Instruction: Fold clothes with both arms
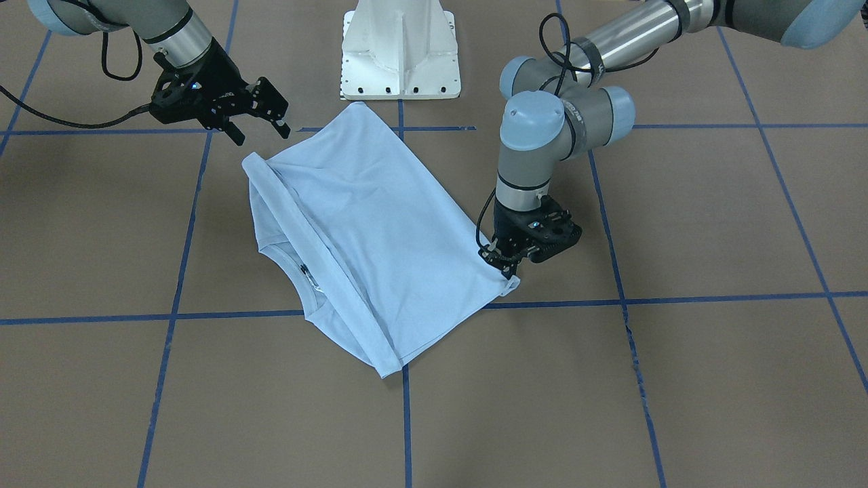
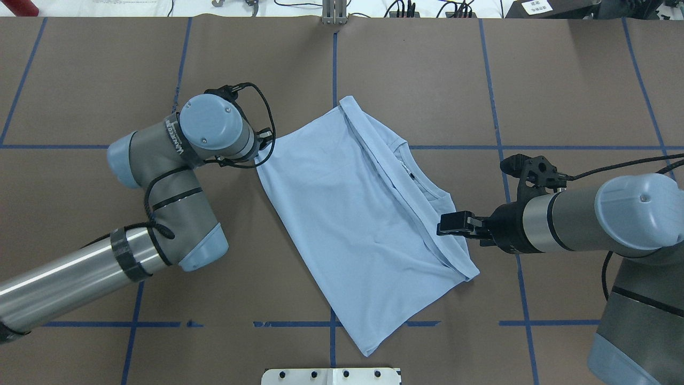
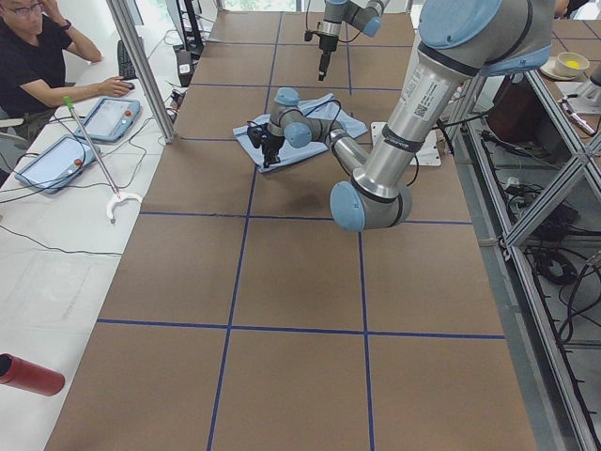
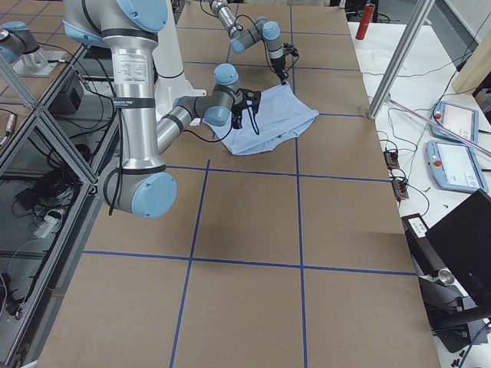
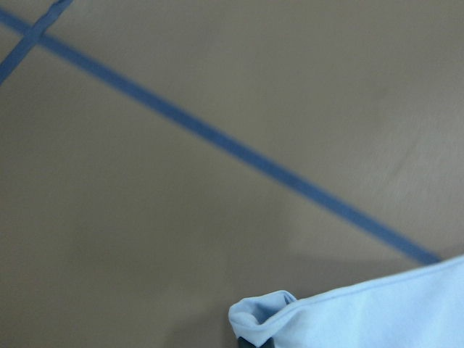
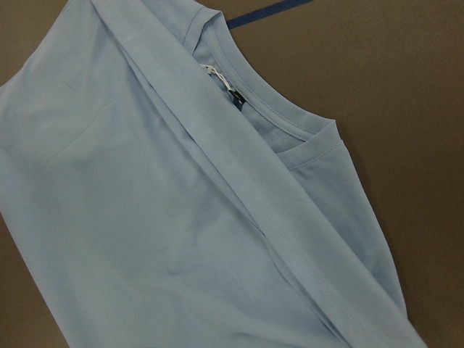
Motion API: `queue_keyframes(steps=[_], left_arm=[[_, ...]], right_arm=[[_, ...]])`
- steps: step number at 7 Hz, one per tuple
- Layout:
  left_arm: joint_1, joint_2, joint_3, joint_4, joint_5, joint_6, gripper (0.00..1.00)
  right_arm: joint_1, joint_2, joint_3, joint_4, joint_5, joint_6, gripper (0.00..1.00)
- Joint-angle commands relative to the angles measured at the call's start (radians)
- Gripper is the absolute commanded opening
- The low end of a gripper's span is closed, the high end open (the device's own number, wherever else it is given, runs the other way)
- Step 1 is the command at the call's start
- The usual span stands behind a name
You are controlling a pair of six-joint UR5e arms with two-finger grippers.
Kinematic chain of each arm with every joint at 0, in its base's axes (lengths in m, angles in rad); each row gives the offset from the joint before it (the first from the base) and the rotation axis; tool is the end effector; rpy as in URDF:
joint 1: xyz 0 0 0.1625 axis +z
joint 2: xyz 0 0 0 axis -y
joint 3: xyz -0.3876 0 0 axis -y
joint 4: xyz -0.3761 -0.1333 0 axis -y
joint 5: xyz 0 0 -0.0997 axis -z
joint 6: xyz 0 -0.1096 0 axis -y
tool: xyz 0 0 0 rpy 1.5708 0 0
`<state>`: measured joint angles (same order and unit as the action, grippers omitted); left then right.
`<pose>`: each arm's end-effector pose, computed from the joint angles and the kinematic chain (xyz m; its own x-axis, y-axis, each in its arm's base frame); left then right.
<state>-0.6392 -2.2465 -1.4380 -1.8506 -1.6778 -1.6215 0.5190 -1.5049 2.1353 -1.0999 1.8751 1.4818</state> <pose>0.4990 -0.5224 0.2717 0.5184 -0.4481 -0.7284 0.5573 0.8230 -0.1097 -0.3563 -0.3192 0.2860 0.4127 0.1381 0.9003 -0.2053 0.9771 -0.0558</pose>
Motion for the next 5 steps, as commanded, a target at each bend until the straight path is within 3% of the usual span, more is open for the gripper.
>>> queue_keyframes(steps=[1,3,5], left_arm=[[-0.065,-0.103,0.138,-0.058,0.001,0.105,0.00],[-0.077,-0.204,0.338,-0.256,0.016,0.164,0.00],[-0.079,-0.300,0.500,-0.364,0.077,0.225,0.00]], right_arm=[[0.001,0.002,0.000,0.000,-0.001,0.000,1.00],[0.001,0.006,0.002,0.000,-0.002,0.000,1.00],[0.001,0.014,0.000,0.000,-0.002,0.000,1.00]])
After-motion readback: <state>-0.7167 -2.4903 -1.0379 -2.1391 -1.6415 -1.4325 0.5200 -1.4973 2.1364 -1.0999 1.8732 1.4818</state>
